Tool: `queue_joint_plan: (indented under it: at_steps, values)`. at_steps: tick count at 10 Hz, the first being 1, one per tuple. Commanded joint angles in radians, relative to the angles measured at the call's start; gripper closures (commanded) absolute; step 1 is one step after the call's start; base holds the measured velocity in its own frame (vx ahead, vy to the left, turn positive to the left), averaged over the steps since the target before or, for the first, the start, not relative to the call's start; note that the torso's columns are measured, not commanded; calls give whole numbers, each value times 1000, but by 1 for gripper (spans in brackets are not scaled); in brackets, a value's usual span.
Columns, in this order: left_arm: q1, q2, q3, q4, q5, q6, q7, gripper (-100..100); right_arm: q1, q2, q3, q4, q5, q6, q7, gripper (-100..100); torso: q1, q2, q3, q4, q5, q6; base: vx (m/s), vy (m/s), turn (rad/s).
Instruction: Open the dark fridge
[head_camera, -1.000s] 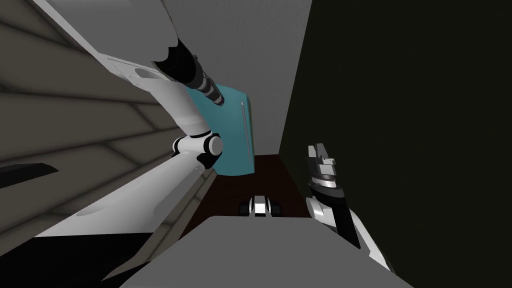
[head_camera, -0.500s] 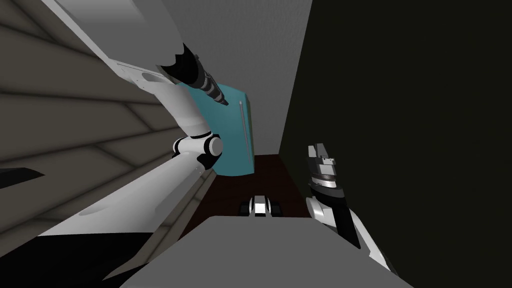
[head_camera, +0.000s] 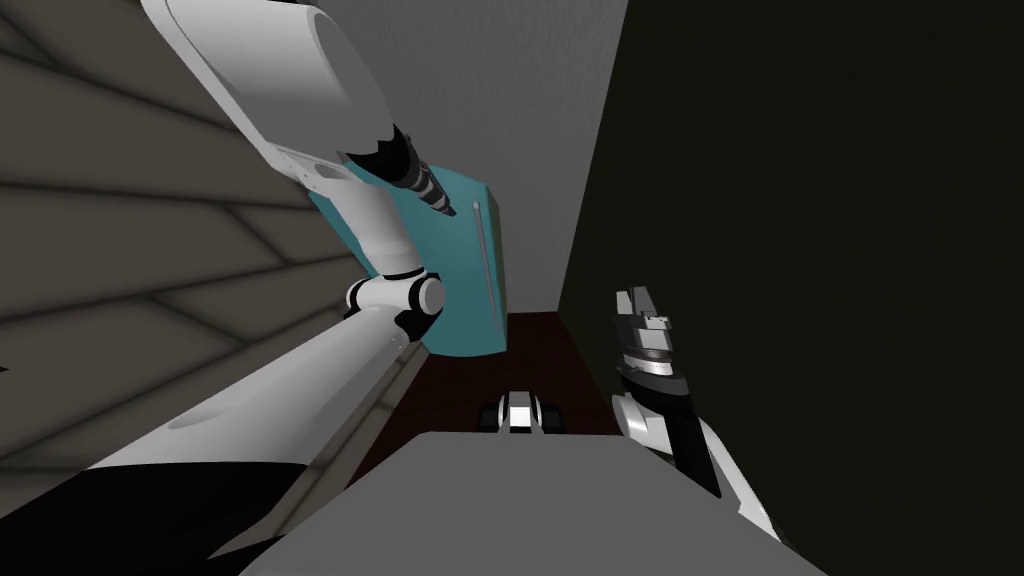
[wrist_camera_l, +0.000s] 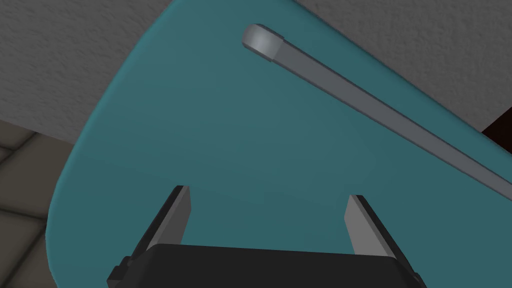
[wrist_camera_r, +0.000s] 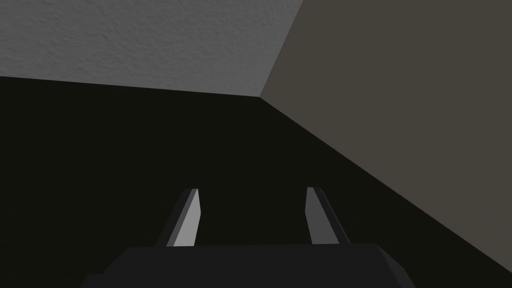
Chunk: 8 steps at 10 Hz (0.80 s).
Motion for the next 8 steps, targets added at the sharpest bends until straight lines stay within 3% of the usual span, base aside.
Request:
queue_joint_plan:
  at_steps: [1,5,8]
  values:
    - [35,9,-7,52,-19,-20,-10,-100,0,0,0,0,0,0,0,0,2,3,2,1,1,0,113,-86,20]
    - [60,26,-19,103,-53,-12,-15,-100,0,0,0,0,0,0,0,0,2,0,1,0,1,0,134,-86,26]
    - [27,63,-22,95,-91,-13,3,-100,0,0,0,0,0,0,0,0,-1,2,1,1,0,0,201,-153,37]
